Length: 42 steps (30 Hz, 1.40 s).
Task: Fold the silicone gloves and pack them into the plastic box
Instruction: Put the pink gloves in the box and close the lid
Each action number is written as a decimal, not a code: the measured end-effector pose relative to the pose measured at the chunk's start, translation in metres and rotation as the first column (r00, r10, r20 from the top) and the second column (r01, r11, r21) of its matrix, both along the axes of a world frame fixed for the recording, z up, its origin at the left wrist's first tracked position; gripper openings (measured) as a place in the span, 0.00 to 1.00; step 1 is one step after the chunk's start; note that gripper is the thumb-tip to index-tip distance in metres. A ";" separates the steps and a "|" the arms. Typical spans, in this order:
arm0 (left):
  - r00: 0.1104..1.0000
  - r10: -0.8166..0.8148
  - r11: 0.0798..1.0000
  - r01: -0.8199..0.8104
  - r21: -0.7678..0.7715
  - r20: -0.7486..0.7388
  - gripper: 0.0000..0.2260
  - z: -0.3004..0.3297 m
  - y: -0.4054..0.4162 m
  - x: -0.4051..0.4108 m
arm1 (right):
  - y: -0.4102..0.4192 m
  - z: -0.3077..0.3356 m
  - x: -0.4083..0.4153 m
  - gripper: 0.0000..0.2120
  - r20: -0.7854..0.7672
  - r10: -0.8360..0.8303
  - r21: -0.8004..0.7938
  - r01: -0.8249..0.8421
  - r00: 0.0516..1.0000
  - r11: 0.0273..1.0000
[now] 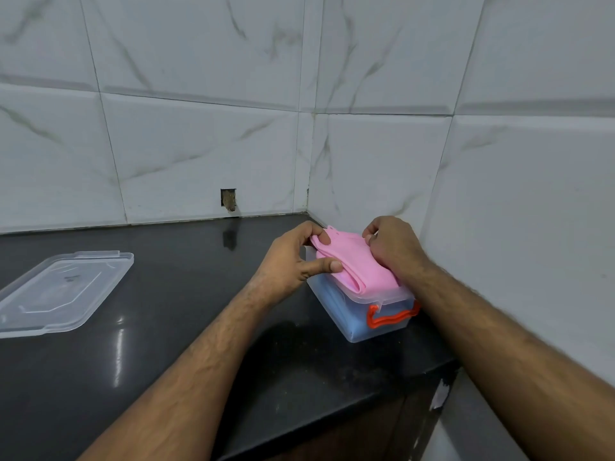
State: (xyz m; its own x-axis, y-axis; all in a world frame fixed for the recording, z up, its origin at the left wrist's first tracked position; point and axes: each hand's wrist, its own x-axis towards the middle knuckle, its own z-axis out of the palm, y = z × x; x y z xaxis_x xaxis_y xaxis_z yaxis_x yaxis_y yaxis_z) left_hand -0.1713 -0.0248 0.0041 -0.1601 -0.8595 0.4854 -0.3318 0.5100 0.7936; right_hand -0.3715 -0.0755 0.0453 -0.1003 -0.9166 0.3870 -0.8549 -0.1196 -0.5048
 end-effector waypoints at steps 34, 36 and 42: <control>0.808 0.295 0.892 -0.041 -0.450 0.510 0.20 0.010 0.013 0.002 | 0.009 -0.004 -0.001 0.05 -0.173 -0.106 -0.251 0.060 0.979 0.966; 0.825 0.235 0.902 0.013 -0.433 0.514 0.20 0.013 0.018 0.005 | 0.009 -0.003 -0.001 0.05 -0.177 -0.105 -0.254 0.057 0.979 0.965; 0.902 0.011 0.931 0.148 -0.332 0.431 0.17 0.016 0.029 0.000 | 0.010 -0.003 0.000 0.03 -0.182 -0.045 -0.222 0.004 0.982 0.975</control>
State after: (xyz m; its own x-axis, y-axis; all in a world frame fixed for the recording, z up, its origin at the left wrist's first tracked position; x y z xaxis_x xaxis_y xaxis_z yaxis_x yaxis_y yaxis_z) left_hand -0.1717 0.0042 0.0206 -0.4679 -0.6259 0.6240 -0.5455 0.7600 0.3533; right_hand -0.3713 -0.0658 0.0422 -0.0293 -0.8053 0.5922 -0.9347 -0.1878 -0.3016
